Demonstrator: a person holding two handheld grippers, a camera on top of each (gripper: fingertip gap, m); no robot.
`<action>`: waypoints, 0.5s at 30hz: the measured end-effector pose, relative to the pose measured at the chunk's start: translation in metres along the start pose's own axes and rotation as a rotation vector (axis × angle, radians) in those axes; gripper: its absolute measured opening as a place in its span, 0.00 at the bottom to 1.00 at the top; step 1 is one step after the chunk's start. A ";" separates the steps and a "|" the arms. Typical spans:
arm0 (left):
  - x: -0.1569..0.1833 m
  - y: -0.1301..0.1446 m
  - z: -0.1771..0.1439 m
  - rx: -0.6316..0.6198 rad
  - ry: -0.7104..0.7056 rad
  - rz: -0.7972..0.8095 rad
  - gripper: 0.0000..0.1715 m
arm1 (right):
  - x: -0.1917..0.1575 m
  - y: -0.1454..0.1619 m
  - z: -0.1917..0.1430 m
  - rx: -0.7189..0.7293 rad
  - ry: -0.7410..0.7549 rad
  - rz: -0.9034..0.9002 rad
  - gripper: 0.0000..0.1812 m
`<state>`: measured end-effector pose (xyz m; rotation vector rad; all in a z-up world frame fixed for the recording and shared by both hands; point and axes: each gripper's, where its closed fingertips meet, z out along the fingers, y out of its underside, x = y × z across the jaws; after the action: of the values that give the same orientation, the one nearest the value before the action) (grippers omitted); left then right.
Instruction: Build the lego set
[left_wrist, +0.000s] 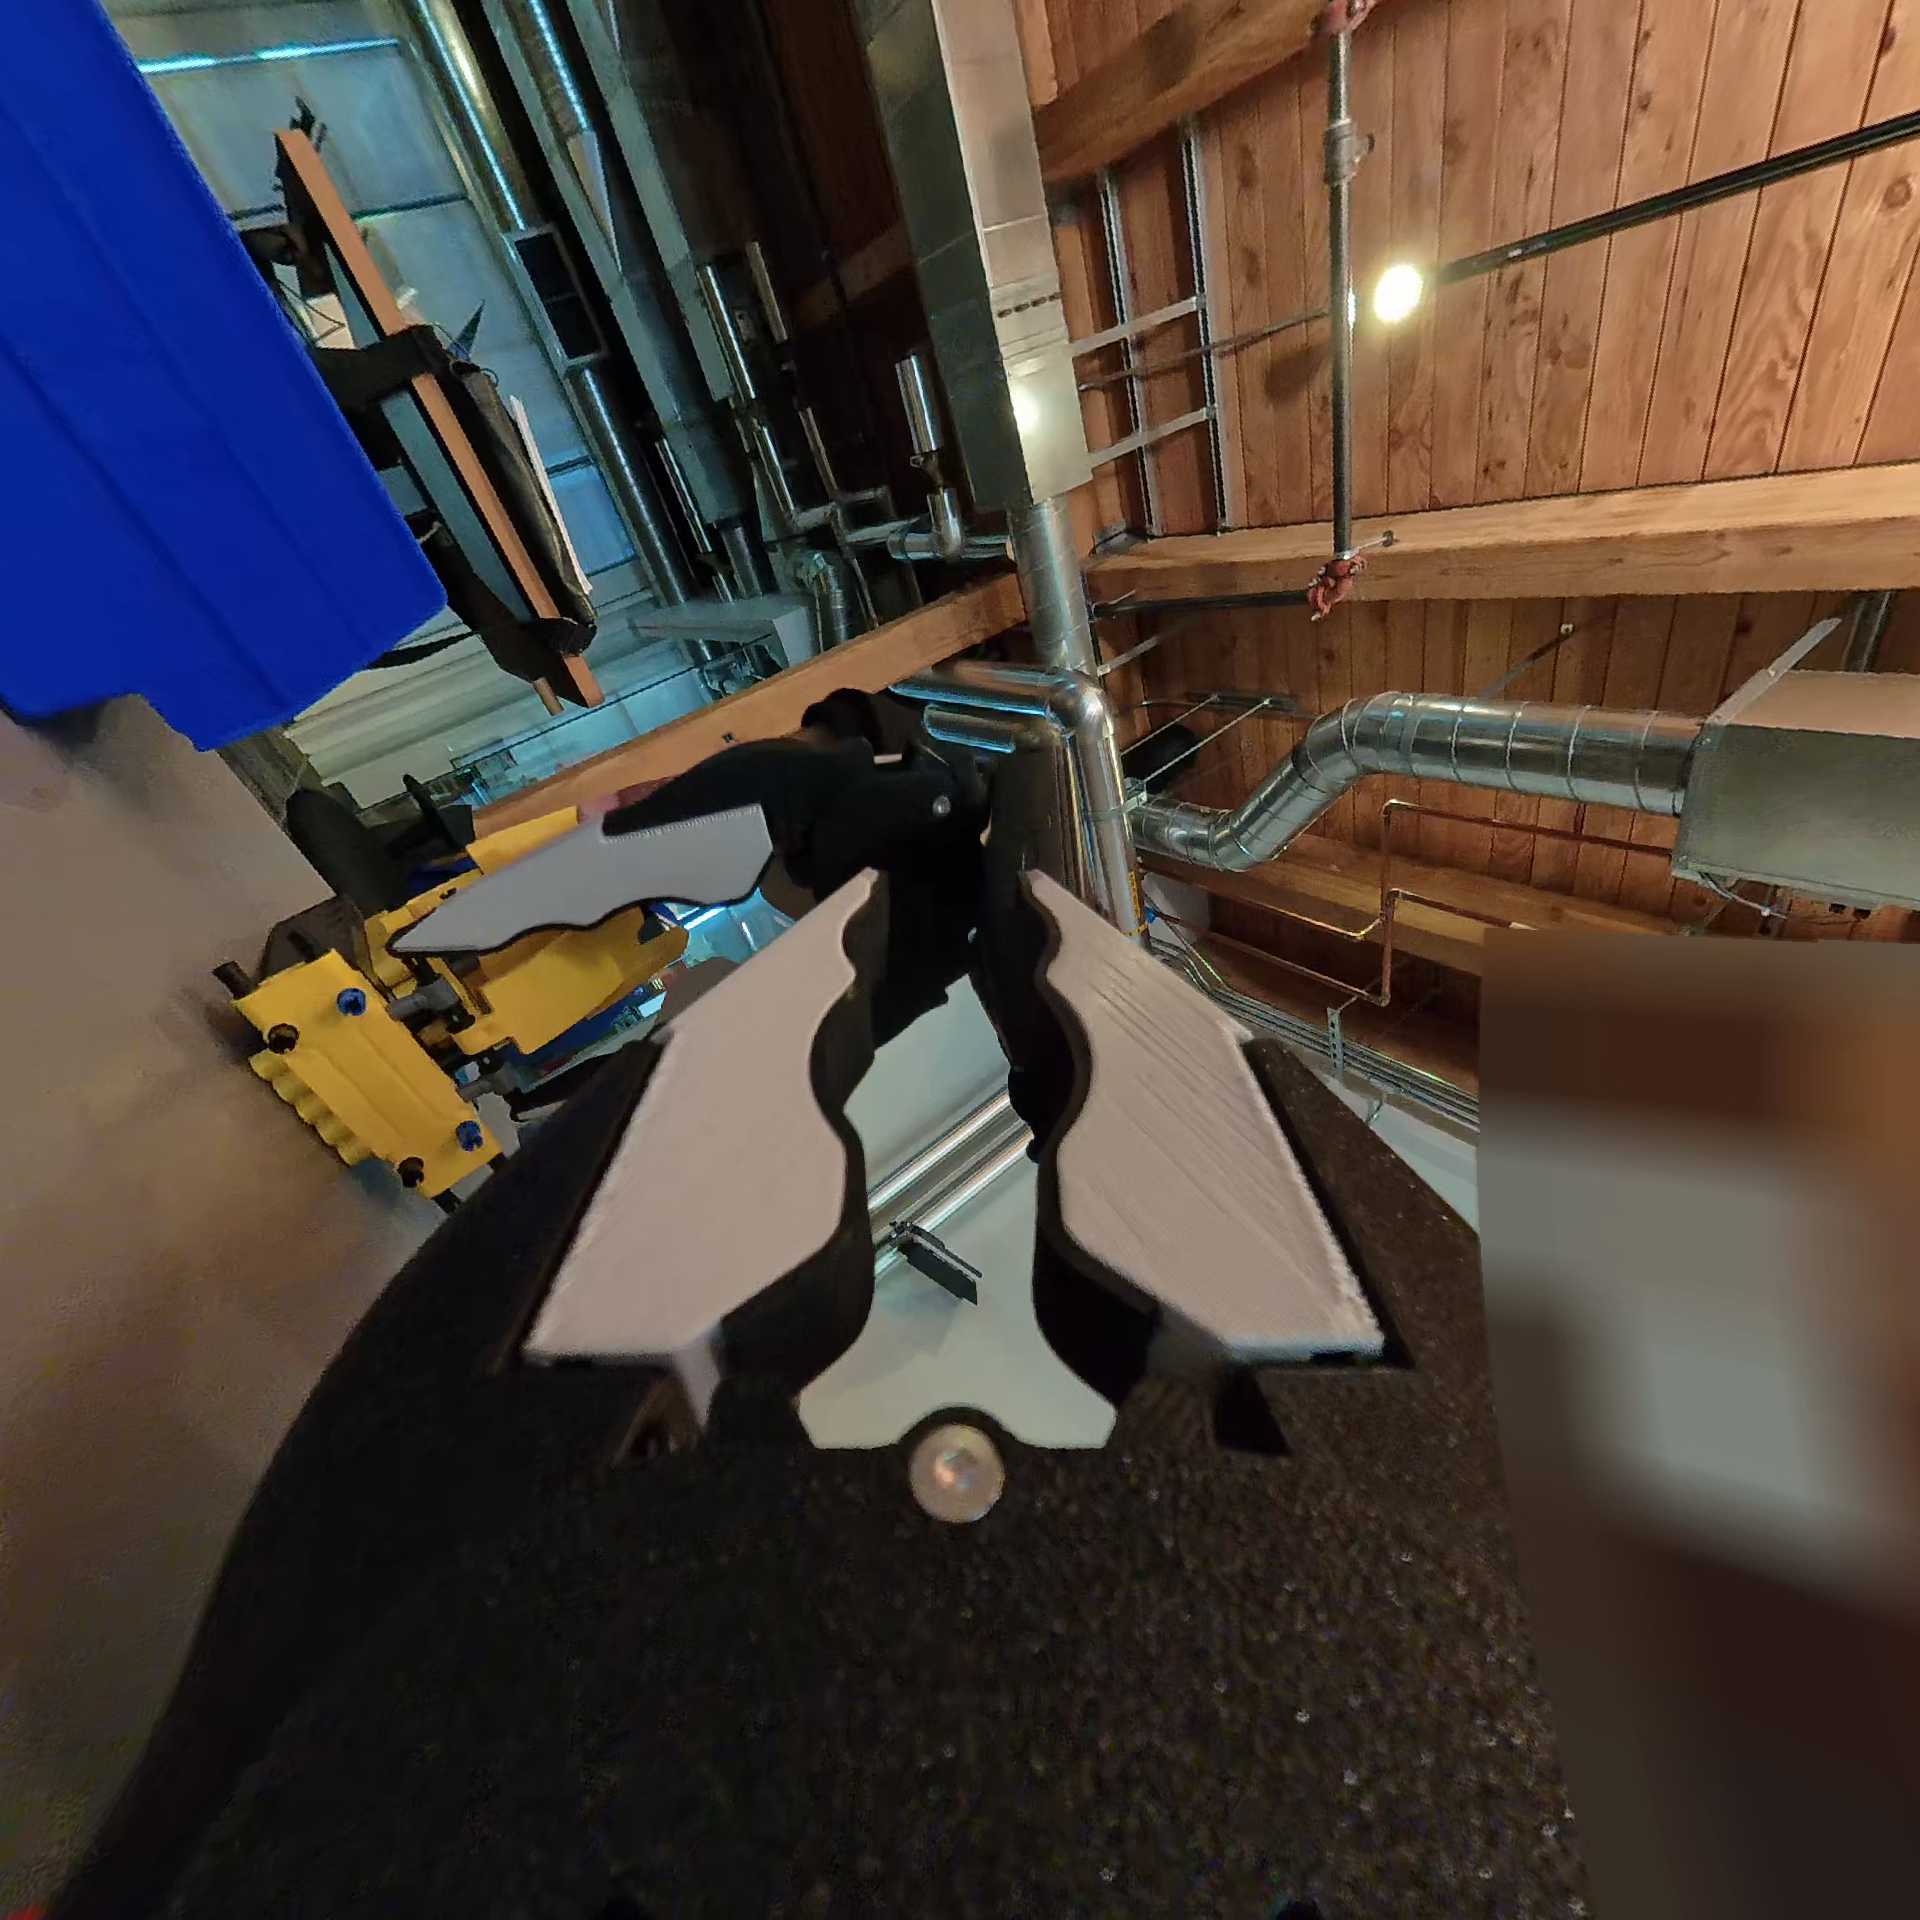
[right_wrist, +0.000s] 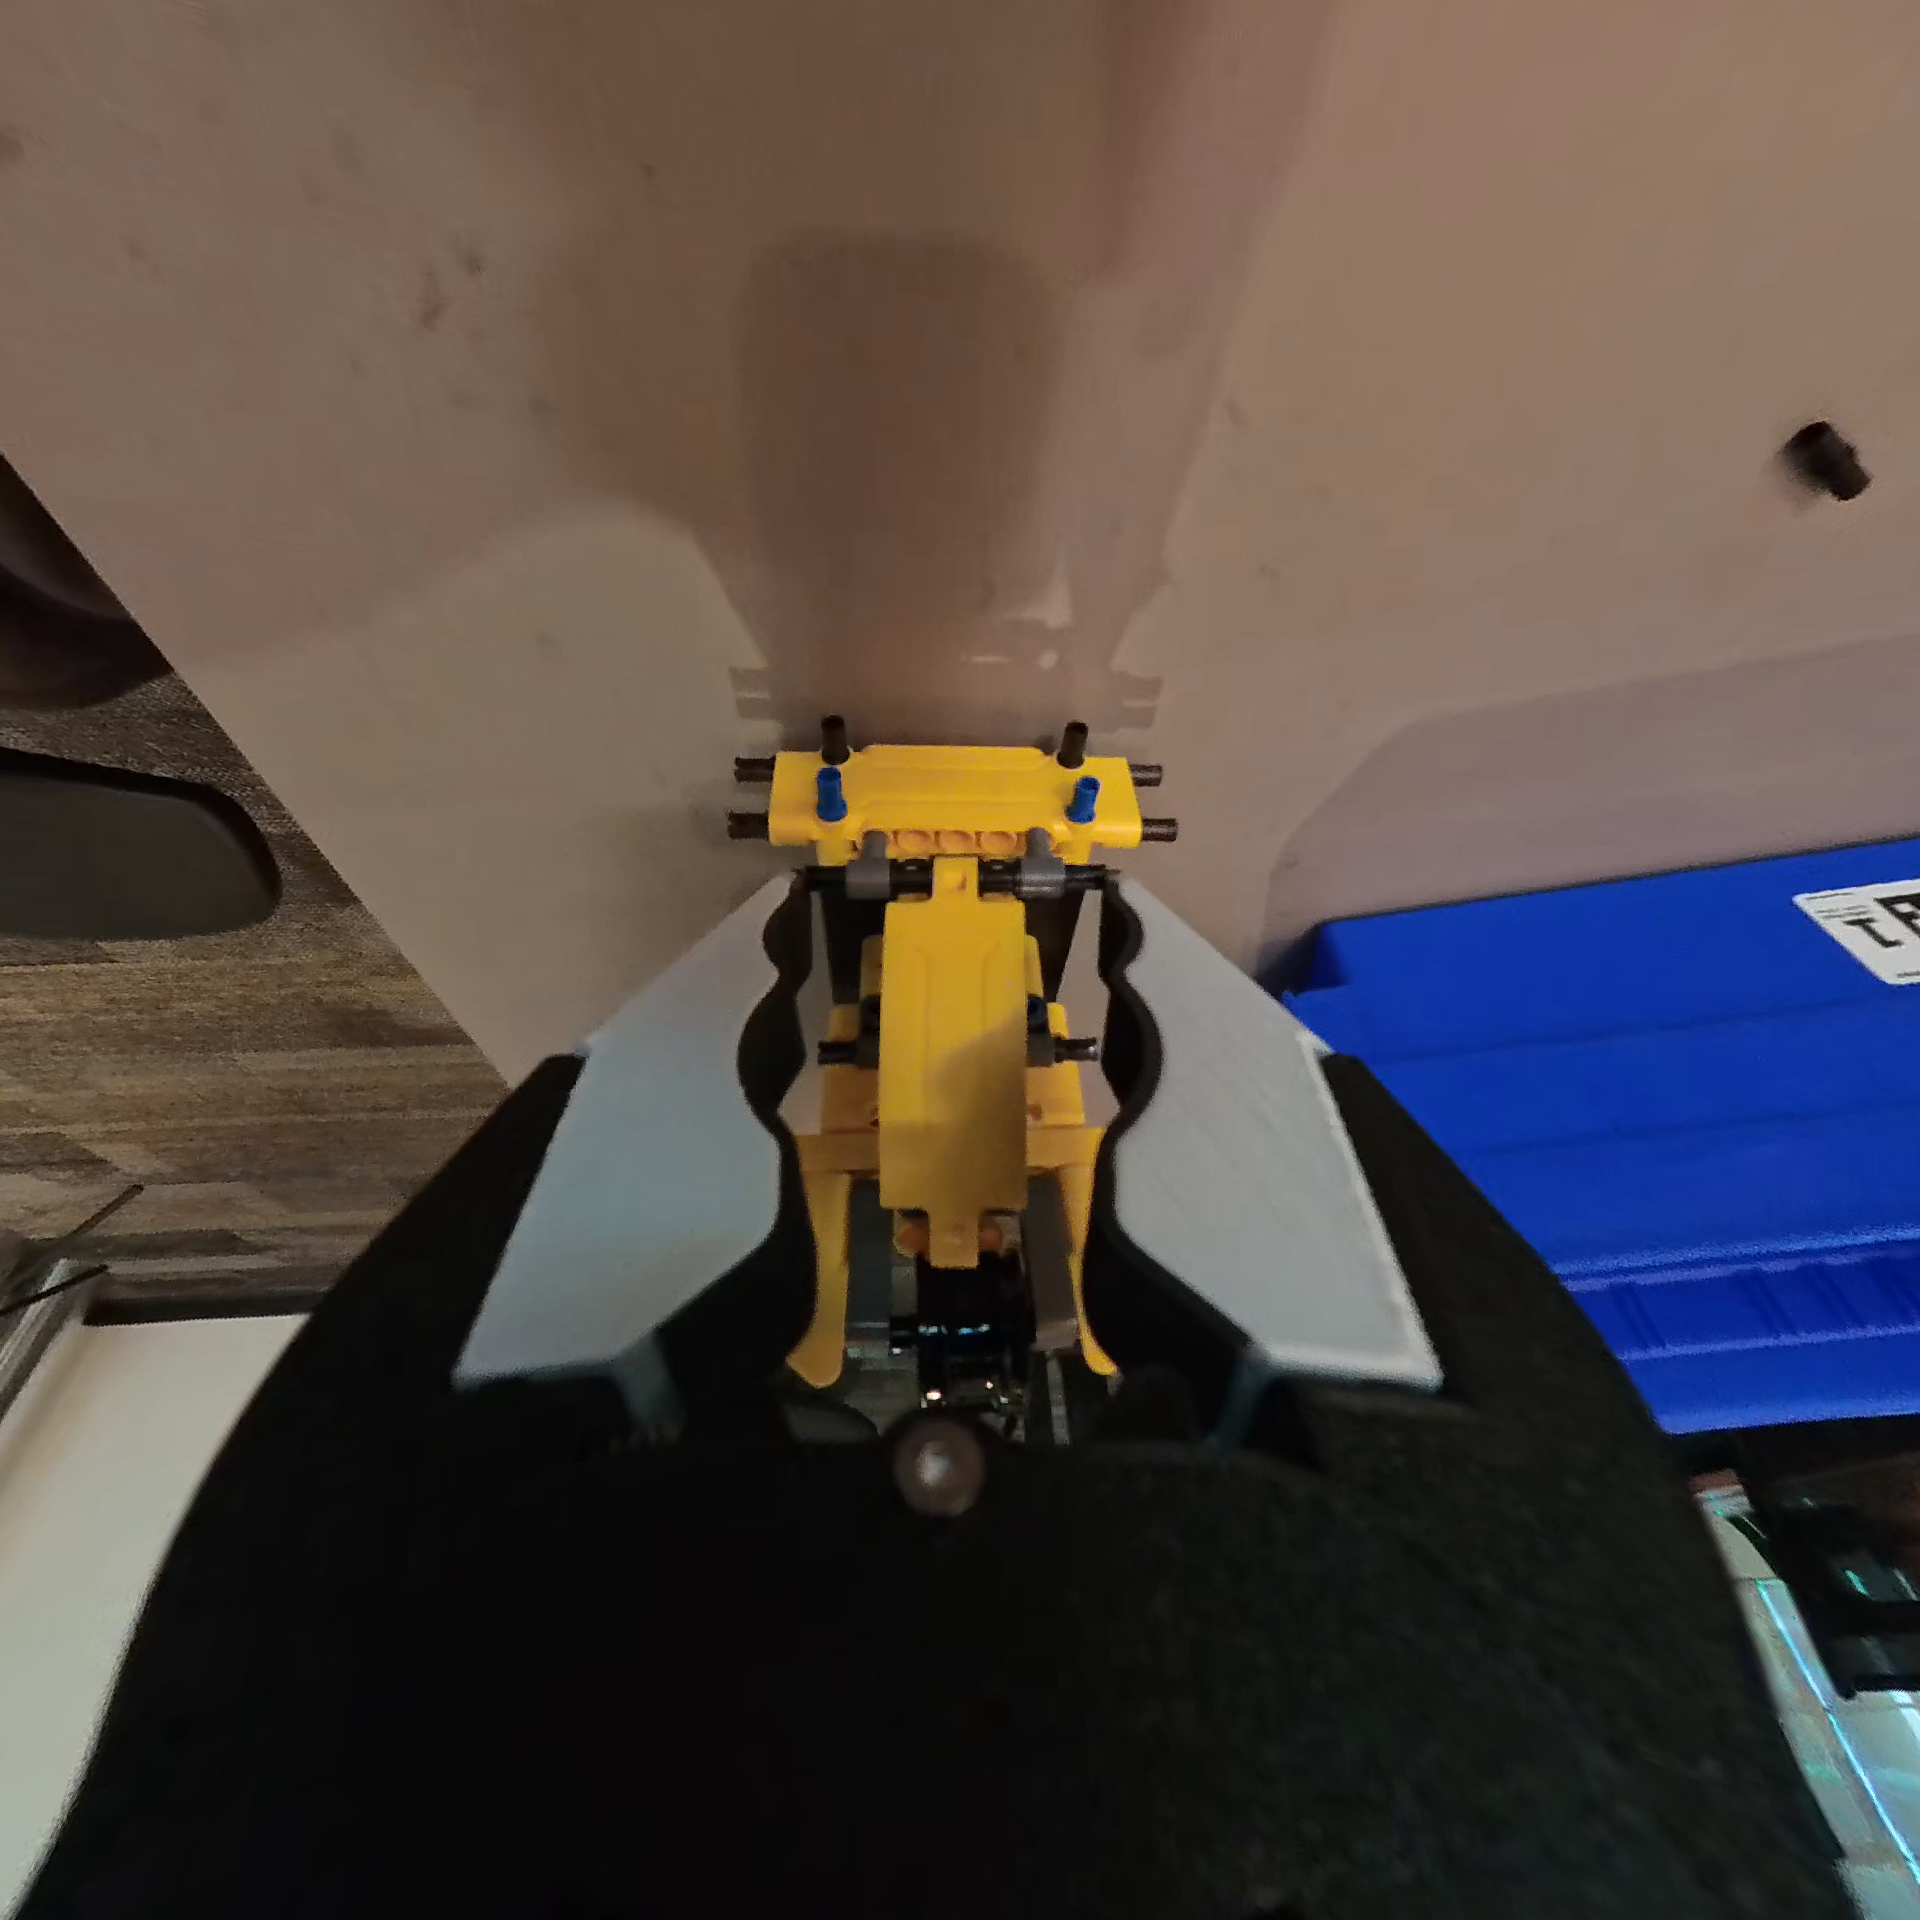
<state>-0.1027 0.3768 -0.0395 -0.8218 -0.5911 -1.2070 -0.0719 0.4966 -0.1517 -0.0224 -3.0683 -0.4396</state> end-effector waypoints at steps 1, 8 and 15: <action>0.000 -0.001 0.000 0.001 -0.001 0.002 0.14 | 0.000 0.000 0.000 -0.004 0.003 -0.004 0.30; 0.001 -0.002 0.000 0.008 0.001 -0.001 0.14 | 0.000 0.003 0.002 0.025 -0.055 0.064 0.30; 0.000 -0.002 -0.001 0.012 -0.002 -0.003 0.14 | 0.000 0.003 0.002 0.005 -0.057 0.049 0.30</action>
<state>-0.1050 0.3758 -0.0393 -0.8127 -0.6009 -1.2050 -0.0721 0.5000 -0.1533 -0.1113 -3.1169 -0.4354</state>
